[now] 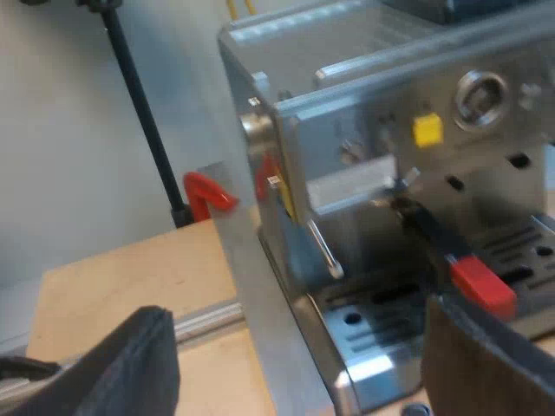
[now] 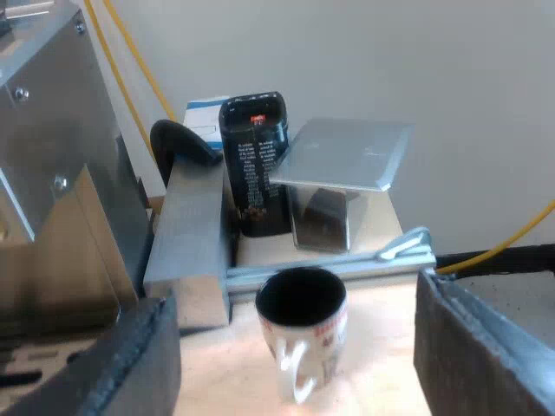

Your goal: Put the handle in the coffee machine

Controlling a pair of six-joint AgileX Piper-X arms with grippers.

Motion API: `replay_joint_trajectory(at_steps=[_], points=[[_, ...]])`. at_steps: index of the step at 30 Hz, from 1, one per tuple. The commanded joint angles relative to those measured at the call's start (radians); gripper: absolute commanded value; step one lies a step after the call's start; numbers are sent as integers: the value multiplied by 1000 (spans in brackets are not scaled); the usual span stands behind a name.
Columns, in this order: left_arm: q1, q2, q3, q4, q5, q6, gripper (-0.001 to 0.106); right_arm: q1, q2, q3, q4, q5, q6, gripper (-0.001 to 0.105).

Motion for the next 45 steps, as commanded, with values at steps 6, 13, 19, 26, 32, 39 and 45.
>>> replay_joint_trajectory(at_steps=[6,13,19,26,32,39,45], points=[[1,-207,15,194,4,78,62,-3,-73,-7,167,9,-16,60],[8,-217,21,336,-5,68,62,-3,-80,14,111,-13,-16,60],[10,-217,75,102,-18,-58,62,-3,-76,55,-40,-50,-16,60],[-40,-202,220,-189,-64,-132,62,-3,-77,137,-230,-50,-16,60],[-78,-200,325,-228,-92,-132,62,-3,-77,189,-230,-50,-16,60],[-96,-200,398,-228,-147,-128,62,-3,-76,235,-115,-50,-16,60],[-96,-200,443,-223,-162,-125,62,-3,-76,240,39,-47,-16,60]])
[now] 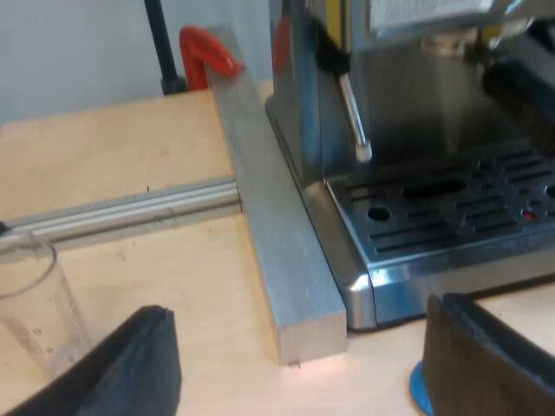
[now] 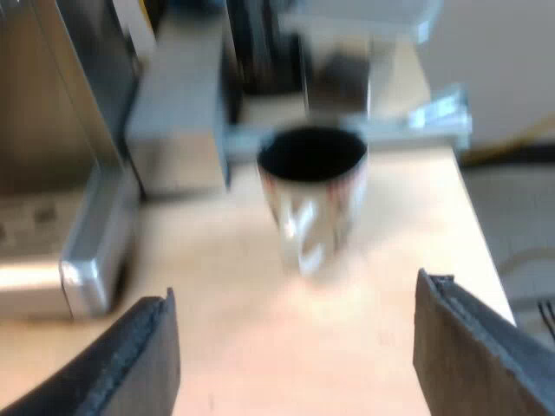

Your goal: Put the handle in the coffee machine

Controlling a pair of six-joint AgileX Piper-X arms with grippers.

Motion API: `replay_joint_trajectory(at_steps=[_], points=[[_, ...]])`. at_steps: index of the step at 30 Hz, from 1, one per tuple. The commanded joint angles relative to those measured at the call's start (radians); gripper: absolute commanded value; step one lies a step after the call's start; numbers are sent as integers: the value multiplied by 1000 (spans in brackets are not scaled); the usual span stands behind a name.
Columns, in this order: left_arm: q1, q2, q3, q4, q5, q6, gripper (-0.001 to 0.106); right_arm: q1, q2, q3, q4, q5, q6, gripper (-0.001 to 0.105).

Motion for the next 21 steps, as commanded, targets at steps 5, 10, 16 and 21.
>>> replay_joint_trajectory(at_steps=[5,10,16,21], points=[[-5,-123,29,28,-17,-2,62,-3,-37,-2,34,-2,-6,60],[-5,-123,29,28,-17,-2,62,-3,-37,-2,32,-2,28,60],[-5,-123,29,25,-14,-2,62,-3,-37,-2,32,-2,28,60],[-5,-123,29,25,-14,-2,62,-3,-37,-2,32,-2,28,60]])
